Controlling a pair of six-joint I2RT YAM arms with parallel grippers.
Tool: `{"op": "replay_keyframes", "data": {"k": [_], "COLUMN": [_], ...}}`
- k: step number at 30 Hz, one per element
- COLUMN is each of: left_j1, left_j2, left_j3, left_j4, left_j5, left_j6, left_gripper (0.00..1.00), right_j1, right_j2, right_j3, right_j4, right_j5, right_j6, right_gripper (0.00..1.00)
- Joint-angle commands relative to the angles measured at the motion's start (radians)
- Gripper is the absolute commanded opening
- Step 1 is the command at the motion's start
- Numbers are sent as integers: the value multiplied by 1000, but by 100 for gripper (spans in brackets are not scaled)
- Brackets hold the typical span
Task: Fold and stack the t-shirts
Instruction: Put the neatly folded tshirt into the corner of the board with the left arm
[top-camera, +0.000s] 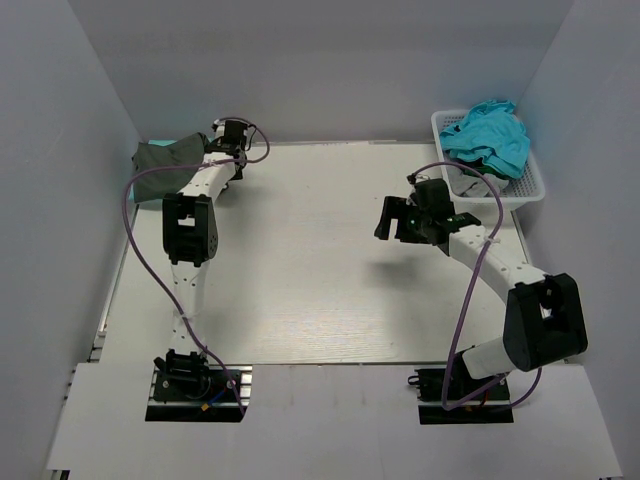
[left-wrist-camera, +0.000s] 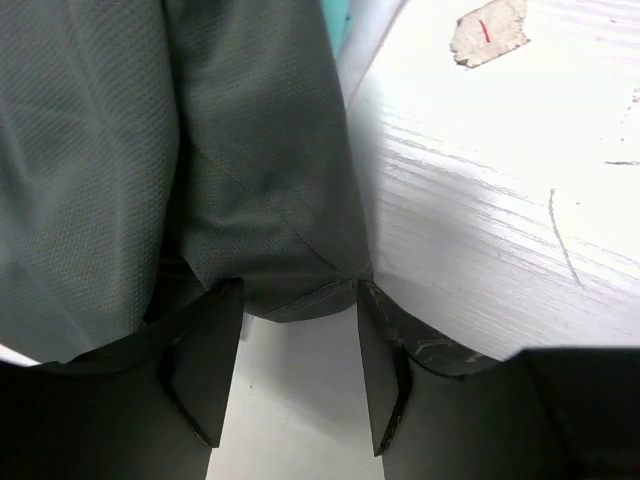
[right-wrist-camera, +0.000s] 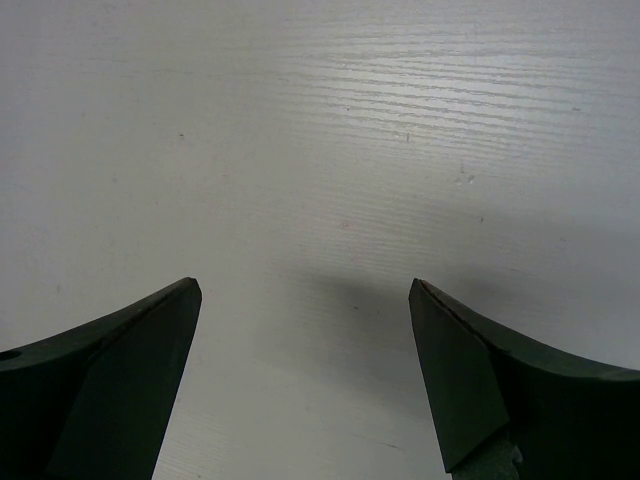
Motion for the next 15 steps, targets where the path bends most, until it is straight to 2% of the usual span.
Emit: {"op": "replay_keyframes", "data": {"k": [1,3,4,5,8,10,12,13,15], "left_j1": [-6,-6,-6,-6,-6,-6,-6,-6,-6], "left_j2": [-78,-64,-64,-49,-15,-4,5,5,-13], "left_j3": [-21,-39,-40,-40,-18,-18,-4,5,-6], "left_j4": [13,13,1,1,-9,-9,-9,-9,-9], "left_j5": [35,35,23,23,-2,-13,-13,-13,-13], "left_j6": [10,0,-12,-12,-12,-23,-36,-49,-58], "left_gripper": [60,62,68,69,70,66,56,46,37], "right_j1": [-4,-3,-4,-6,-6,-6,-7,-6,-4], "right_j2": [14,28,30,33,40,45,51,54,60], "right_j3": [46,49,51,57,60,61,67,69,70], "right_j4": [11,11,8,6,3,3,-3,-5,-2], "right_j5": [-12,-16,-19,-19,-25,-24,-21,-19,-19], "right_j6": [-16,-17,-19,-19,-22,-25,-23,-26,-26], "right_gripper": [91,91,91,91,91,91,91,91,91]}}
